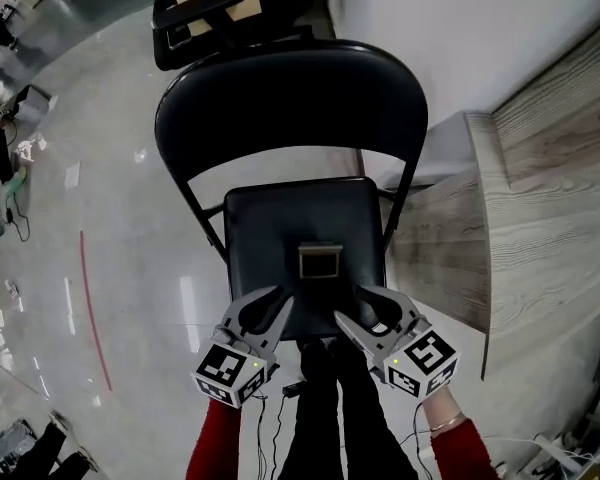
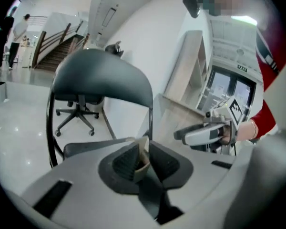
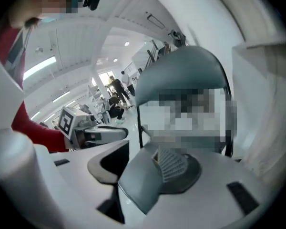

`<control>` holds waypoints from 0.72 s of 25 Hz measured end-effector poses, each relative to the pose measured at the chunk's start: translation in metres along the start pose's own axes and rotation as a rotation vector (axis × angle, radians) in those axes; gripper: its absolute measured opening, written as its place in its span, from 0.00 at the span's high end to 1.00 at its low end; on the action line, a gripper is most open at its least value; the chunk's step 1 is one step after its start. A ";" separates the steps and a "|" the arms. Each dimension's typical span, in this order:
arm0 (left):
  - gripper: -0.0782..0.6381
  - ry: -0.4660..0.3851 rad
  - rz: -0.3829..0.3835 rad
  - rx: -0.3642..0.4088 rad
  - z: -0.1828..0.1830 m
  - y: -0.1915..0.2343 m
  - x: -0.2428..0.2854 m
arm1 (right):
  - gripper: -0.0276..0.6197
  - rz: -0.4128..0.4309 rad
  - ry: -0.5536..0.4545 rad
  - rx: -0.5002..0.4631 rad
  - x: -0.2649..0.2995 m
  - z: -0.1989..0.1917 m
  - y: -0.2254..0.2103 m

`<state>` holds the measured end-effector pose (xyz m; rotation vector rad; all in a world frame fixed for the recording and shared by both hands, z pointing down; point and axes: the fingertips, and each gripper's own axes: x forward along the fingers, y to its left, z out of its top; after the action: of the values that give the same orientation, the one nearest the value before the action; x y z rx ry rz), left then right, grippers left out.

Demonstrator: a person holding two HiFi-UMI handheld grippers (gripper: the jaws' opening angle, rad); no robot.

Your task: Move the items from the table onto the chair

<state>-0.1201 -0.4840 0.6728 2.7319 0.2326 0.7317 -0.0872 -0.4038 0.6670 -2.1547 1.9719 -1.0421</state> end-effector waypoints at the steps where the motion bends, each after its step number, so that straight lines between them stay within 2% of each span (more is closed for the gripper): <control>1: 0.81 -0.048 -0.005 -0.008 0.021 -0.009 -0.011 | 0.69 0.005 -0.033 -0.003 -0.013 0.017 0.013; 3: 0.87 -0.121 -0.024 -0.017 0.062 -0.030 -0.032 | 0.82 -0.009 -0.102 -0.020 -0.042 0.052 0.034; 5: 0.88 -0.161 -0.038 -0.018 0.094 -0.051 -0.053 | 0.88 -0.036 -0.152 -0.046 -0.068 0.084 0.054; 9: 0.88 -0.210 -0.049 -0.034 0.133 -0.091 -0.087 | 0.91 -0.051 -0.192 -0.105 -0.106 0.125 0.093; 15: 0.88 -0.211 -0.049 0.060 0.154 -0.138 -0.115 | 0.94 -0.145 -0.313 -0.136 -0.163 0.156 0.119; 18: 0.88 -0.231 -0.041 0.069 0.162 -0.147 -0.129 | 0.94 -0.187 -0.374 -0.133 -0.191 0.160 0.123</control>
<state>-0.1589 -0.4157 0.4314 2.8368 0.2651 0.3988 -0.1083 -0.3200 0.4029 -2.4221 1.7386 -0.4809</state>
